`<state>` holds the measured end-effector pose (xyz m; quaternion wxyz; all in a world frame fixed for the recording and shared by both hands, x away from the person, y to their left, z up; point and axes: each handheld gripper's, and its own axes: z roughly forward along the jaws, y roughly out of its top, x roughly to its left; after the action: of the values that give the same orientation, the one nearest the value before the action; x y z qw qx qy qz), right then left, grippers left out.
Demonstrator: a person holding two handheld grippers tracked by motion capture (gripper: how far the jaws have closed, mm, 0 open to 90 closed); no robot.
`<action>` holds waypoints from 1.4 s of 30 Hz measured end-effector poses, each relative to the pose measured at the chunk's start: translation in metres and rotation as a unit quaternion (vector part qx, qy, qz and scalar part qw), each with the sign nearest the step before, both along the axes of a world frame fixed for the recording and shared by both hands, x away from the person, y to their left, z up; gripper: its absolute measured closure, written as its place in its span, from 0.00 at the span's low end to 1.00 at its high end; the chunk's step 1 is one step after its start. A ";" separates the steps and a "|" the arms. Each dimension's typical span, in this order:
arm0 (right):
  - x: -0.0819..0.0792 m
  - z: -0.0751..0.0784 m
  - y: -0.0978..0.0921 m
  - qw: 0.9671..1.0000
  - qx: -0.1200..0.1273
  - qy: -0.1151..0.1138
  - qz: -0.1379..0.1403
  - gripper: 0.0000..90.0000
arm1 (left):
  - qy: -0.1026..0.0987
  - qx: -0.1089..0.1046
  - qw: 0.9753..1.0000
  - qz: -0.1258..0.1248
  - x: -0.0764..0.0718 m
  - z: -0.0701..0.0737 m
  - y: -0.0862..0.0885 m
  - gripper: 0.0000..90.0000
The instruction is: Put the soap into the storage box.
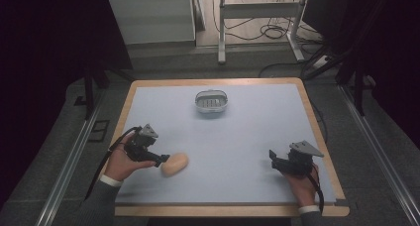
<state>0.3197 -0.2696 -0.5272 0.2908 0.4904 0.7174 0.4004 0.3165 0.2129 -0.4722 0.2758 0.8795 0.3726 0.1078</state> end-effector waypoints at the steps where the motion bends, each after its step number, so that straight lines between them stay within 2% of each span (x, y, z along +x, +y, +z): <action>1: 0.000 0.000 0.000 1.000 0.000 0.000 0.000 0.10 | 0.000 0.000 1.000 0.000 0.000 0.000 0.000 0.20; 11: 0.000 0.000 0.000 1.000 0.002 0.000 0.004 0.10 | 0.025 0.022 0.999 -0.025 0.002 -0.014 -0.020 0.19; 19: 0.000 0.000 0.000 1.000 0.001 0.000 0.004 0.10 | 0.033 0.034 0.998 -0.038 0.002 -0.019 -0.031 0.19; 33: 0.000 0.000 0.000 1.000 0.001 0.000 0.007 0.10 | 0.059 0.050 0.996 -0.052 0.005 -0.034 -0.044 0.20; 39: -0.001 0.000 0.000 1.000 0.001 -0.001 0.009 0.10 | 0.060 0.051 0.996 -0.053 0.005 -0.036 -0.046 0.22; 42: -0.001 0.000 0.000 1.000 0.000 -0.002 0.009 0.10 | 0.067 0.056 0.995 -0.052 0.007 -0.039 -0.047 0.23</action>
<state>0.3192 -0.2694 -0.5271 0.2882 0.4830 0.7214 0.4040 0.3230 0.1654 -0.5114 0.2054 0.9170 0.3374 0.0550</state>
